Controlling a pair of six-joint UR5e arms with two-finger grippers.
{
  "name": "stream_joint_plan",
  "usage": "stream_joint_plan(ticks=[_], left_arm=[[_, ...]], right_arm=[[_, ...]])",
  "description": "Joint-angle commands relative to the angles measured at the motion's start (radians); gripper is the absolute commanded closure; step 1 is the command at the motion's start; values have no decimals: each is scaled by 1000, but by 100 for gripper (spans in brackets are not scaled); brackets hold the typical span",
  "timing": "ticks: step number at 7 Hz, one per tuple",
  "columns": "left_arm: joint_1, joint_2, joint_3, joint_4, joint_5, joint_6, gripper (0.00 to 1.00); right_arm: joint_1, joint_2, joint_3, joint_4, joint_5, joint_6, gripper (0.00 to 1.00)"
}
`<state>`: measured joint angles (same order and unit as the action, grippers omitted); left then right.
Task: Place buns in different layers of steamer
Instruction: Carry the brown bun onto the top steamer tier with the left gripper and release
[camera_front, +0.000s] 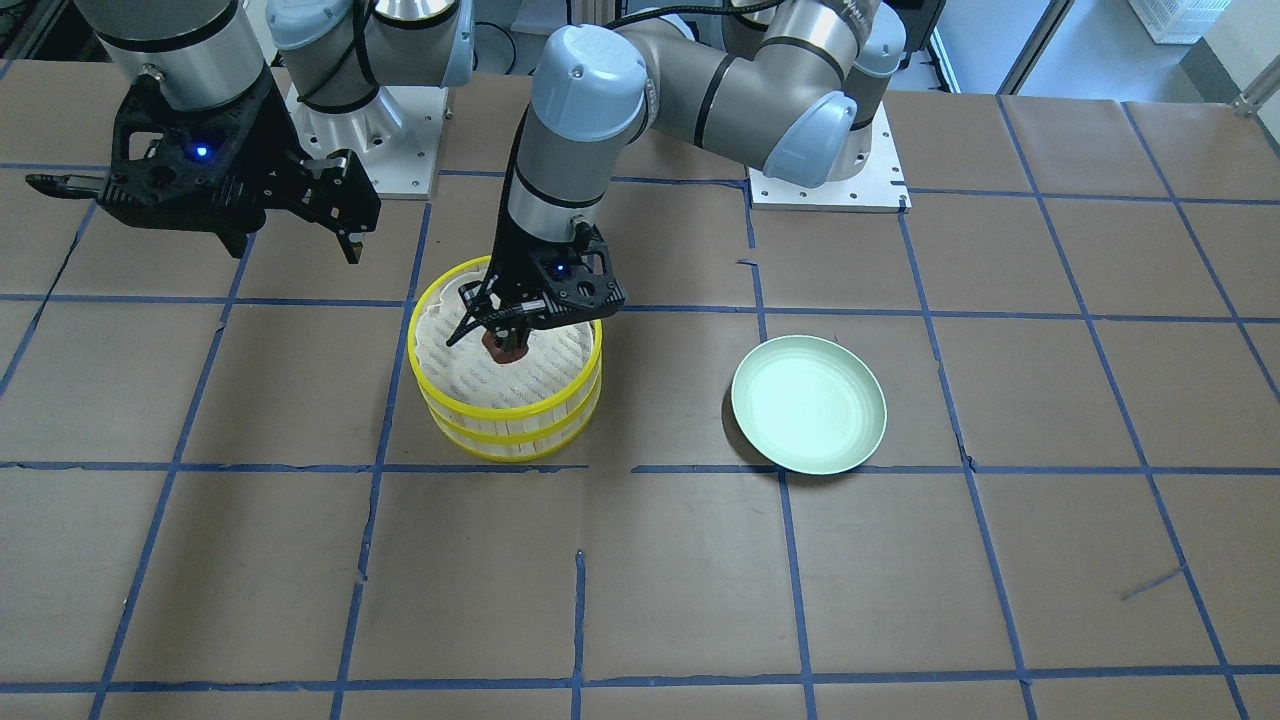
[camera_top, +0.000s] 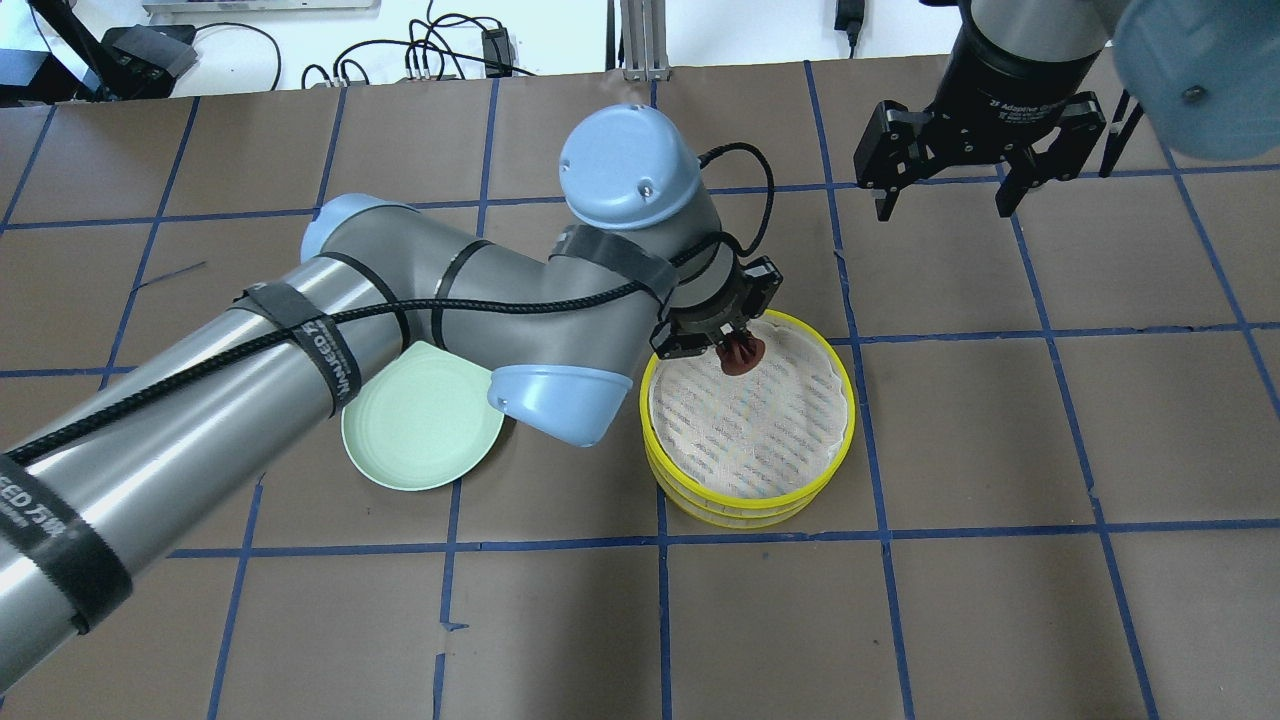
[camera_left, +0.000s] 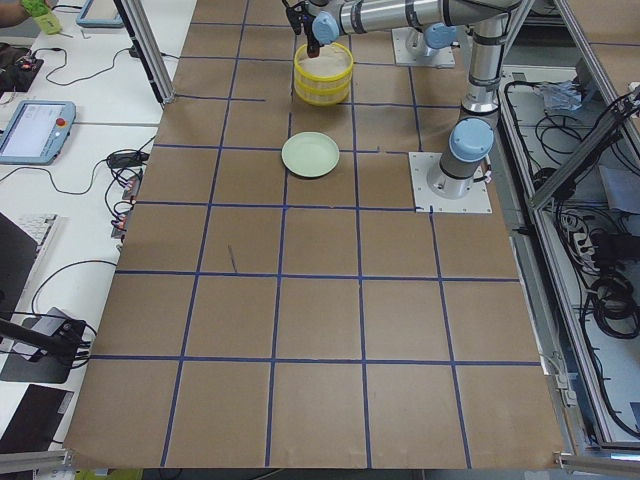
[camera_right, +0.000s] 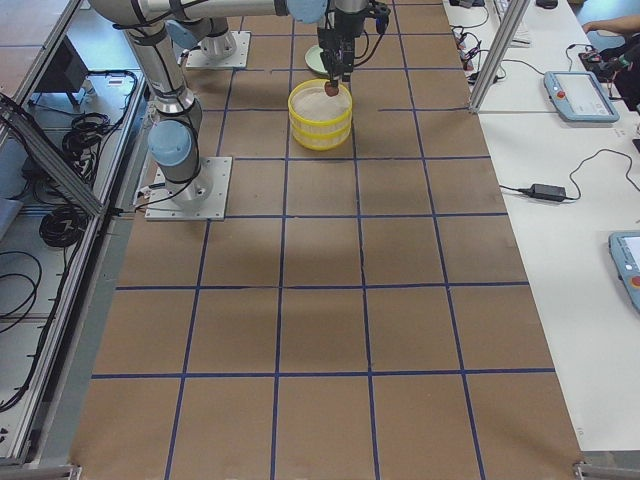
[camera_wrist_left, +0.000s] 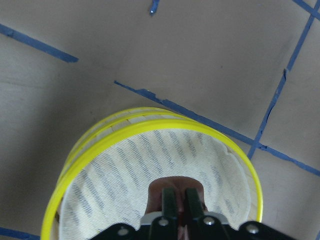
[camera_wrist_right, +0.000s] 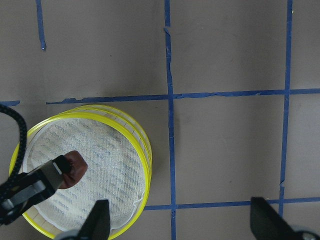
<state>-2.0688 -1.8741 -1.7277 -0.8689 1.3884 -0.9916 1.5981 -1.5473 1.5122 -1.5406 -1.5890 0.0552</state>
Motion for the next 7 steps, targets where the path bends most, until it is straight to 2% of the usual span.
stream_joint_plan(ticks=[1, 2, 3, 5, 6, 7], left_arm=[[-25, -27, 7, 57, 0, -33, 1], [-25, -20, 10, 57, 1, -16, 0], [-10, 2, 11, 56, 9, 87, 0], [163, 83, 10, 10, -2, 563, 0], [255, 126, 17, -103, -5, 753, 0], [389, 171, 51, -271, -41, 900, 0]], right_arm=[[-1, 0, 0, 1, 1, 0, 2], [-1, 0, 0, 2, 0, 0, 2], [-1, 0, 0, 2, 0, 0, 1], [-1, 0, -1, 4, 0, 0, 2], [-1, 0, -1, 2, 0, 0, 2], [-1, 0, 0, -1, 0, 0, 2]])
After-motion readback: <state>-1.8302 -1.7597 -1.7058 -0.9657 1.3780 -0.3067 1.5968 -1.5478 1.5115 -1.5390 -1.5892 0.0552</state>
